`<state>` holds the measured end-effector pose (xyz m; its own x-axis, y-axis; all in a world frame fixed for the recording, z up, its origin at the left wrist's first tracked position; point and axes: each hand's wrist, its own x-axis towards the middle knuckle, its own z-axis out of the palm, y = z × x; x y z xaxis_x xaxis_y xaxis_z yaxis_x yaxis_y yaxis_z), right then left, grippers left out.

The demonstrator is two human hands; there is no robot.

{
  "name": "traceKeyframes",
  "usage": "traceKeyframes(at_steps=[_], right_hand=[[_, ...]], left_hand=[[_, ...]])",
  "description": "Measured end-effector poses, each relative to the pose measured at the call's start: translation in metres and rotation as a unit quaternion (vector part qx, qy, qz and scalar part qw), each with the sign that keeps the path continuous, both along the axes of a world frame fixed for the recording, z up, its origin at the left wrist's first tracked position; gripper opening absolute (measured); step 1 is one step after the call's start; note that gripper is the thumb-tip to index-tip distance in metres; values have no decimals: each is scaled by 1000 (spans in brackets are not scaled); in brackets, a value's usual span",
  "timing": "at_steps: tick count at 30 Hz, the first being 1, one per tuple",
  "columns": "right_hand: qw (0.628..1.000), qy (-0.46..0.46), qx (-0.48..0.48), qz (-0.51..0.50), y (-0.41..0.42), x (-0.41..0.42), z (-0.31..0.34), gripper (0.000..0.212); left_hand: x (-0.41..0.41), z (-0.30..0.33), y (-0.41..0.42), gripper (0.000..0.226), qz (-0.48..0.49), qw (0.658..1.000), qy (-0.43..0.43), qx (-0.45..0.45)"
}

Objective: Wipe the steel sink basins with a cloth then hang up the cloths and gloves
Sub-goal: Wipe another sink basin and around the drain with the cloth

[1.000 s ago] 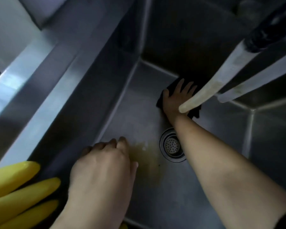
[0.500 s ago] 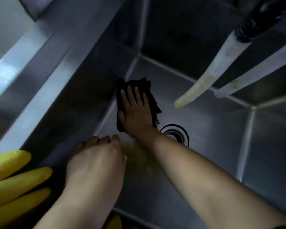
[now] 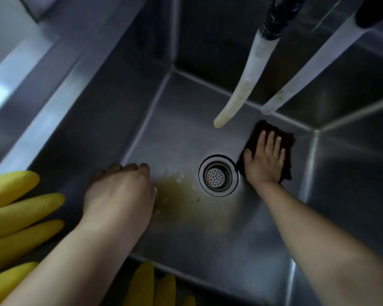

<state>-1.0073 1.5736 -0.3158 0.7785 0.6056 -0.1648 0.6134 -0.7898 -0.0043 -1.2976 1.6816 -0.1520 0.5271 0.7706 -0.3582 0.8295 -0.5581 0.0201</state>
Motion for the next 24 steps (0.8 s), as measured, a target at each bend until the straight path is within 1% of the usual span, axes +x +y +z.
traceKeyframes(at_steps=[2, 4, 6, 8, 10, 12, 14, 17, 20, 24], right_hand=[[998, 8, 4, -57, -14, -5, 1, 75], [994, 24, 15, -105, -7, -12, 4, 75], [994, 34, 11, -103, 14, -21, 5, 74], [999, 22, -2, -23, 43, -33, 4, 73], [994, 12, -16, 109, 74, -51, 2, 72], [969, 23, -26, 246, 97, -72, 1, 71], [939, 32, -38, 339, 104, -89, 0, 70], [905, 47, -53, 419, 87, -104, 2, 70], [873, 79, -66, 476, 46, -115, 5, 71], [858, 94, -55, 502, -19, -121, 12, 75]], left_hand=[[1, 0, 0, 25, 0, 1000, 9, 0], [3, -1, 0, 22, 3, 1000, 9, 3], [4, -3, -1, 18, 1, 1000, 5, 10], [4, -4, -1, 18, -1, 1000, 3, 12], [4, -6, -1, 18, -3, 1000, -1, 16], [3, -7, -2, 17, -4, 1000, -2, 19], [3, -7, -2, 17, -6, 1000, 0, 12], [2, -6, -3, 16, -9, 1000, -6, 2], [3, -4, -3, 19, -6, 1000, -5, -4], [2, -3, -3, 28, -18, 1000, 19, -9]])
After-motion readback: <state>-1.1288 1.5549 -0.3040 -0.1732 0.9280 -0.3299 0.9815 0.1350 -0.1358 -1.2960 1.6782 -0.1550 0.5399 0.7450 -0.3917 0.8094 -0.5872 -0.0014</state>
